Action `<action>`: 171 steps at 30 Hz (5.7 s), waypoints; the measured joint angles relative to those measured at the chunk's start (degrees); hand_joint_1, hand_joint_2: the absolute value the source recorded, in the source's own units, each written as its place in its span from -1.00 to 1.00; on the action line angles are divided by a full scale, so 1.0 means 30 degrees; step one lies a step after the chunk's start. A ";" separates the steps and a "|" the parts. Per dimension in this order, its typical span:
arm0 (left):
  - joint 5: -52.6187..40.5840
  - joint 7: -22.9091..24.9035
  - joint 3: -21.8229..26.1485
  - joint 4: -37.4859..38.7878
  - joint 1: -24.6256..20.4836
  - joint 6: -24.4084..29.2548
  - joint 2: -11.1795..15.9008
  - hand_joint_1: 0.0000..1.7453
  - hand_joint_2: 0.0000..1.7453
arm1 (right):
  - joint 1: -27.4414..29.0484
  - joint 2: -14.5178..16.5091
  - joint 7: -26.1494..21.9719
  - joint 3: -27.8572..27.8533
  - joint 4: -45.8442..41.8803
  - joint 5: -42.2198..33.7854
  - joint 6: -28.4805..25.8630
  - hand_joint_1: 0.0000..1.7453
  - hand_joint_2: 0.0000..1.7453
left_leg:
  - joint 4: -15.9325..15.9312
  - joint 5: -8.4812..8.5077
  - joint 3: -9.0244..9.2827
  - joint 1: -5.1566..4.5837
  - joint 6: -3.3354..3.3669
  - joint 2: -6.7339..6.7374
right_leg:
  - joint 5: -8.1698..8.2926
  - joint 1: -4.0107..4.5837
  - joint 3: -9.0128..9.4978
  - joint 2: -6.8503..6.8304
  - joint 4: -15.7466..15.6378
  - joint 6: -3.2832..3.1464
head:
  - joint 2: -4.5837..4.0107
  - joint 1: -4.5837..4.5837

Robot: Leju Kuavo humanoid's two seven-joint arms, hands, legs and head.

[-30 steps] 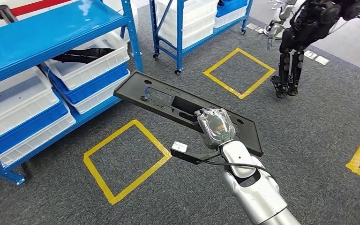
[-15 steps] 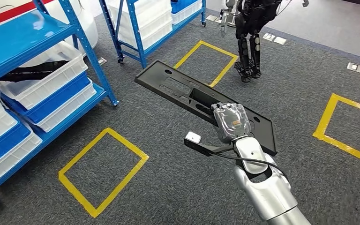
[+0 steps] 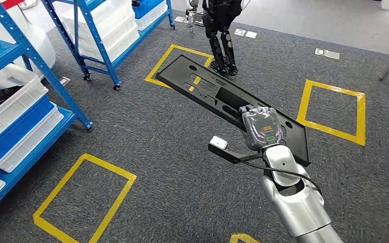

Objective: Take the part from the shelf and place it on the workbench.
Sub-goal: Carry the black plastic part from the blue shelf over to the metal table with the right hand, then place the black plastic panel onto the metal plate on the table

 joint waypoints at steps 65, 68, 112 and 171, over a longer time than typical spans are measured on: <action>0.0093 -0.0073 0.0523 0.0077 0.0363 0.0459 -0.0397 -1.00 1.00 | -0.3280 -0.0732 -0.1213 0.0614 0.4577 -0.2816 -0.0652 0.94 1.00 | 0.1827 -0.0715 -0.1210 0.0026 -0.0995 0.0624 | 0.0712 0.0488 0.2325 -0.1298 -0.3491 0.0063 | 0.0000 -0.0166; 0.0093 -0.0073 0.0525 0.0078 0.0341 0.0459 -0.0404 -1.00 1.00 | -0.3312 -0.0741 -0.1211 0.0622 0.4583 -0.2818 -0.0663 0.94 1.00 | 0.1884 -0.0752 -0.1197 -0.0119 -0.1149 0.1203 | 0.0998 0.0573 0.2625 -0.1271 -0.4264 -0.0330 | 0.0000 -0.0186; -0.0164 -0.0326 0.0863 0.0131 0.0449 0.0483 -0.0475 -1.00 1.00 | -0.2535 -0.0750 -0.0468 0.0716 0.3876 -0.2162 -0.0609 0.94 1.00 | 0.2615 -0.1016 -0.1443 0.0763 -0.1809 -0.2793 | 0.1187 0.0476 0.2469 0.2137 -0.4076 -0.1072 | 0.0000 -0.0051; -0.0273 0.0269 0.1106 0.0168 0.0516 -0.0392 -0.0331 -1.00 1.00 | -0.3083 -0.0557 -0.0364 0.0254 0.4224 -0.0741 -0.0492 0.94 1.00 | 0.4540 -0.2501 -0.3631 0.0856 -0.2198 -0.1002 | -0.0412 0.0325 0.4964 0.0062 -0.4654 -0.1236 | 0.0000 -0.0219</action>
